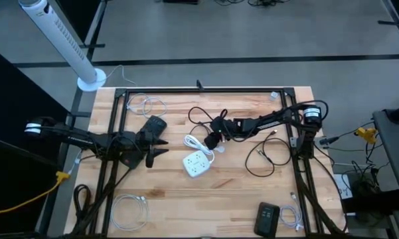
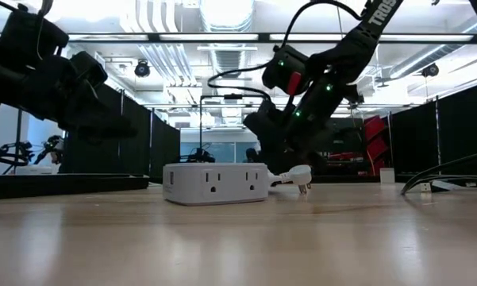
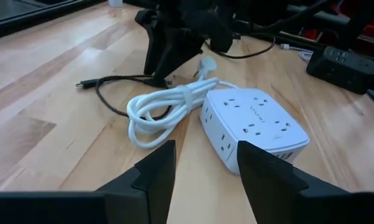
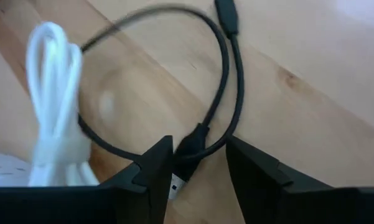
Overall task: Insert USB
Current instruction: Insert the left black charger cable into the white outlet extension
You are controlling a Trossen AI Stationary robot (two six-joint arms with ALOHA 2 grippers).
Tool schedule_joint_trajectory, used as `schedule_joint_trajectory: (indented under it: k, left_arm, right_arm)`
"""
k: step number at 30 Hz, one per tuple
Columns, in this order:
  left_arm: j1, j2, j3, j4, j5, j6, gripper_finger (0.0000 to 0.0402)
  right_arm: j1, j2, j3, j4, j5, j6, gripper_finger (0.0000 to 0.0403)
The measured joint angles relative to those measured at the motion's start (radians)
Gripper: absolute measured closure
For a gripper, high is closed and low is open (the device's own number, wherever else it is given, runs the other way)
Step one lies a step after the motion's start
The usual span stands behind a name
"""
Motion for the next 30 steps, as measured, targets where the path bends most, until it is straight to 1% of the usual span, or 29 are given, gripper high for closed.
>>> schedule_joint_trajectory:
  k: [6, 11, 15, 18, 20, 22, 24, 27, 28, 30]
  left_arm:
    - [0.0, 0.0, 0.0, -0.003, 0.0, 0.0, 0.025]
    - [0.0, 0.0, 0.0, -0.002, -0.001, 0.0, 0.0254]
    - [0.0, 0.001, 0.0, 0.002, -0.001, 0.0, 0.0256]
    - [0.0, 0.001, 0.0, 0.017, -0.001, 0.0, 0.0254]
    - [0.0, 0.001, 0.0, 0.02, -0.001, 0.0, 0.0252]
    - [0.0, 0.001, 0.0, 0.02, -0.003, 0.0, 0.025]
    - [0.0, 0.001, 0.0, 0.022, -0.009, 0.0, 0.0248]
    - [0.0, 0.001, 0.0, 0.024, -0.01, 0.0, 0.0249]
    - [0.0, 0.001, 0.0, 0.026, -0.01, 0.0, 0.025]
    - [0.0, 0.001, 0.0, 0.029, -0.01, 0.0, 0.0253]
  right_arm:
    - [0.001, -0.003, 0.003, -0.053, 0.002, 0.04, 0.0245]
    - [0.007, 0.0, 0.003, -0.045, 0.004, 0.039, 0.0229]
    - [0.007, 0.017, 0.002, -0.009, 0.007, 0.039, 0.0229]
    - [0.007, 0.029, 0.002, 0.015, 0.007, 0.028, 0.0238]
    - [0.007, 0.032, 0.002, 0.02, 0.007, 0.0, 0.0251]
    - [0.007, 0.032, 0.002, 0.019, 0.008, -0.026, 0.0274]
    - [0.007, 0.03, 0.002, 0.016, 0.007, -0.04, 0.031]
    - [0.01, 0.021, 0.01, 0.016, -0.005, -0.093, 0.0378]
    - [0.011, 0.014, 0.013, 0.008, -0.014, -0.11, 0.0389]
    - [0.014, -0.008, 0.023, -0.012, -0.021, -0.143, 0.039]
